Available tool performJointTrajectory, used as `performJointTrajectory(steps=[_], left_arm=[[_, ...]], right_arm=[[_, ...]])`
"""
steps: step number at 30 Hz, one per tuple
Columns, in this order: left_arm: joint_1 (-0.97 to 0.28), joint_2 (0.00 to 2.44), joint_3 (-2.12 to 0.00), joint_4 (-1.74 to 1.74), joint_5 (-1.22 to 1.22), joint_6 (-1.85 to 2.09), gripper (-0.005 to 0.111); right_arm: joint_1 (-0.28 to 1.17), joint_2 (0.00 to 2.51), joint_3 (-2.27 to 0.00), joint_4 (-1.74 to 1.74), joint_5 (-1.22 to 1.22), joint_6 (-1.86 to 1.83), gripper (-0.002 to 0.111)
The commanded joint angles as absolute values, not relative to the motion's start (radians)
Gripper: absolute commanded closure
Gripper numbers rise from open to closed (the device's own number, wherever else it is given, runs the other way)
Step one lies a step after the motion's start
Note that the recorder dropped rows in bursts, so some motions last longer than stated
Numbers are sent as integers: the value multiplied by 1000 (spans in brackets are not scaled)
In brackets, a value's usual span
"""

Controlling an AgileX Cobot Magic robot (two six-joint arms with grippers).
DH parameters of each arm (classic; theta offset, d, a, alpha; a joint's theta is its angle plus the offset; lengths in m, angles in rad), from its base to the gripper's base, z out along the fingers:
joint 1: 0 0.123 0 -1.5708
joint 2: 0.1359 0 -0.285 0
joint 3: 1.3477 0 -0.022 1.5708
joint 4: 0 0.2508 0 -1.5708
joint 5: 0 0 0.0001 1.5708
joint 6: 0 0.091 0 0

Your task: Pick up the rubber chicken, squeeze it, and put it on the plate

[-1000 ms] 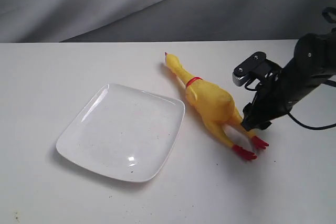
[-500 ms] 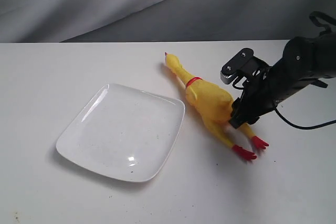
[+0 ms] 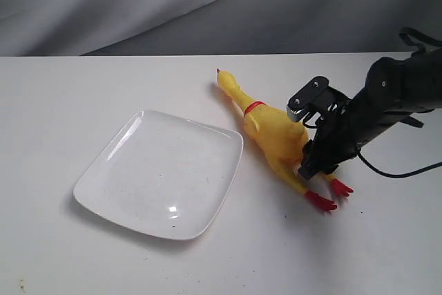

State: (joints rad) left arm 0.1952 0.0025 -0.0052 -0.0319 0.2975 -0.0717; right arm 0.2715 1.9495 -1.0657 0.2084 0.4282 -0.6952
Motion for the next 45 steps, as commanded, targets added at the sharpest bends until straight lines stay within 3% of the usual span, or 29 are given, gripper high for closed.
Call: performJointTrajectory(steps=[1, 5, 10, 23, 33, 39, 45], left_arm=[[198, 0, 0, -40, 292, -75, 106], [198, 0, 0, -40, 292, -75, 106], [198, 0, 0, -40, 292, -75, 106], [198, 0, 0, -40, 292, -75, 106], [198, 0, 0, -40, 292, -75, 106], [198, 0, 0, -40, 292, -75, 106], [198, 0, 0, 25, 72, -48, 106]], right_arm=[[273, 1958, -1073, 218, 402, -710, 64], [273, 1959, -1073, 218, 404, -712, 92], [273, 1957, -1073, 218, 418, -714, 108], [273, 1558, -1073, 256, 545, -710, 108], [273, 1284, -1073, 473, 882, -877, 108], [296, 1179, -1071, 578, 958, -919, 108], [407, 1139, -1034, 580, 972, -906, 108]])
